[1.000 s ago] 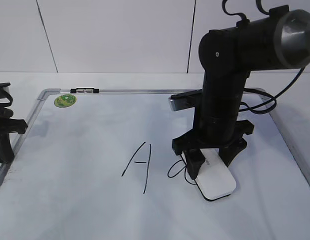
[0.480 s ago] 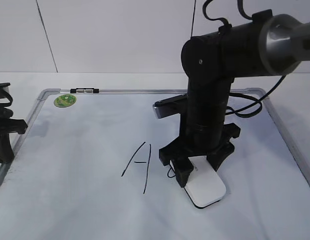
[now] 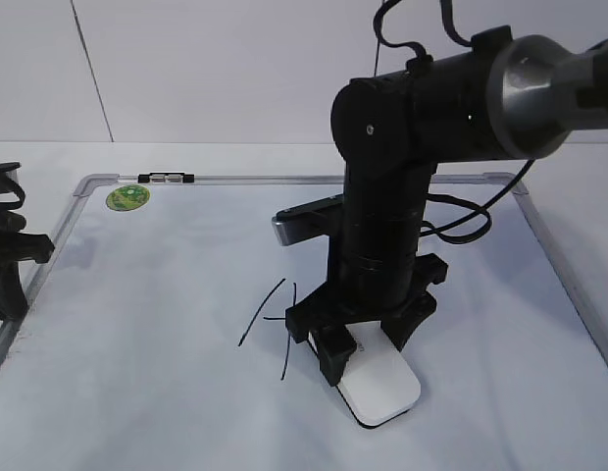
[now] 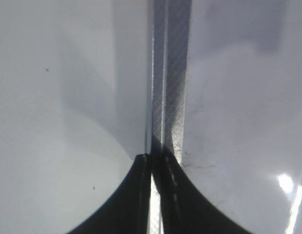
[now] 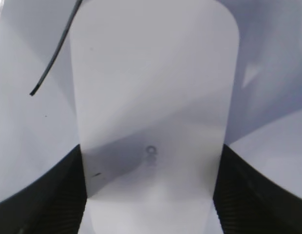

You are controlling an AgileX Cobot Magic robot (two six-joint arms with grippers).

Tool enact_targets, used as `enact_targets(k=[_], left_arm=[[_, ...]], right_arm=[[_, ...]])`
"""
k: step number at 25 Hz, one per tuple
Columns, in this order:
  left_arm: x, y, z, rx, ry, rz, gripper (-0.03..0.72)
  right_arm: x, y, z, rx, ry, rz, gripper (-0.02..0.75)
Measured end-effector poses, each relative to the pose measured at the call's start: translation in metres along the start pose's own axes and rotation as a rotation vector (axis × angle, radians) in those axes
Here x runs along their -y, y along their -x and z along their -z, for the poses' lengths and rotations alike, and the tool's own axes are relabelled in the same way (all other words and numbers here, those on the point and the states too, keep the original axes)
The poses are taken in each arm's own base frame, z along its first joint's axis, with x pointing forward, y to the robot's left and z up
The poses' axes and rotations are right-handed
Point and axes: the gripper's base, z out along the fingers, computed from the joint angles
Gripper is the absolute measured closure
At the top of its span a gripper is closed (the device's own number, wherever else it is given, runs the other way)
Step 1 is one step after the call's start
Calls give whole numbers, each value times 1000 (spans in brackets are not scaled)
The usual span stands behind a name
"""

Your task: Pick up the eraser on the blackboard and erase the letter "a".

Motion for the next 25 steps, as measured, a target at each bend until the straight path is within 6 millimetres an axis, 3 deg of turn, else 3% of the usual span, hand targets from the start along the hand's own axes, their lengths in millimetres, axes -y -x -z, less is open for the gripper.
enact_targets(k=[9, 20, 25], left_arm=[[0, 0, 0, 0, -2, 1, 671], [0, 0, 0, 0, -2, 1, 671], [0, 0, 0, 0, -3, 3, 669]], right_arm=[[5, 1, 0, 3, -57, -43, 196], [58, 0, 4, -10, -53, -187, 196], [58, 0, 4, -11, -42, -189, 196]])
